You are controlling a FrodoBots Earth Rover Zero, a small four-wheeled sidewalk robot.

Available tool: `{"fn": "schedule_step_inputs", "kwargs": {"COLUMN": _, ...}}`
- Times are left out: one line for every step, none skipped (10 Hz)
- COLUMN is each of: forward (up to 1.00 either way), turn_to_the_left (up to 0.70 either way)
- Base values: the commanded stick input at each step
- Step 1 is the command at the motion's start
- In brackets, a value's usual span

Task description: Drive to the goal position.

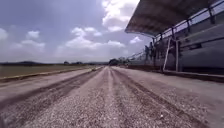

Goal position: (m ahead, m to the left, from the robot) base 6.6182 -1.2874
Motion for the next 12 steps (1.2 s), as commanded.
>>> {"fn": "schedule_step_inputs", "kwargs": {"forward": 1.0, "turn_to_the_left": 0.0}}
{"fn": "schedule_step_inputs", "kwargs": {"forward": 1.0, "turn_to_the_left": 0.0}}
{"fn": "schedule_step_inputs", "kwargs": {"forward": 1.0, "turn_to_the_left": 0.0}}
{"fn": "schedule_step_inputs", "kwargs": {"forward": 1.0, "turn_to_the_left": 0.0}}
{"fn": "schedule_step_inputs", "kwargs": {"forward": 1.0, "turn_to_the_left": 0.0}}
{"fn": "schedule_step_inputs", "kwargs": {"forward": 1.0, "turn_to_the_left": 0.0}}
{"fn": "schedule_step_inputs", "kwargs": {"forward": 1.0, "turn_to_the_left": 0.03}}
{"fn": "schedule_step_inputs", "kwargs": {"forward": 1.0, "turn_to_the_left": 0.06}}
{"fn": "schedule_step_inputs", "kwargs": {"forward": 1.0, "turn_to_the_left": 0.08}}
{"fn": "schedule_step_inputs", "kwargs": {"forward": 1.0, "turn_to_the_left": 0.11}}
{"fn": "schedule_step_inputs", "kwargs": {"forward": 1.0, "turn_to_the_left": 0.14}}
{"fn": "schedule_step_inputs", "kwargs": {"forward": 1.0, "turn_to_the_left": 0.16}}
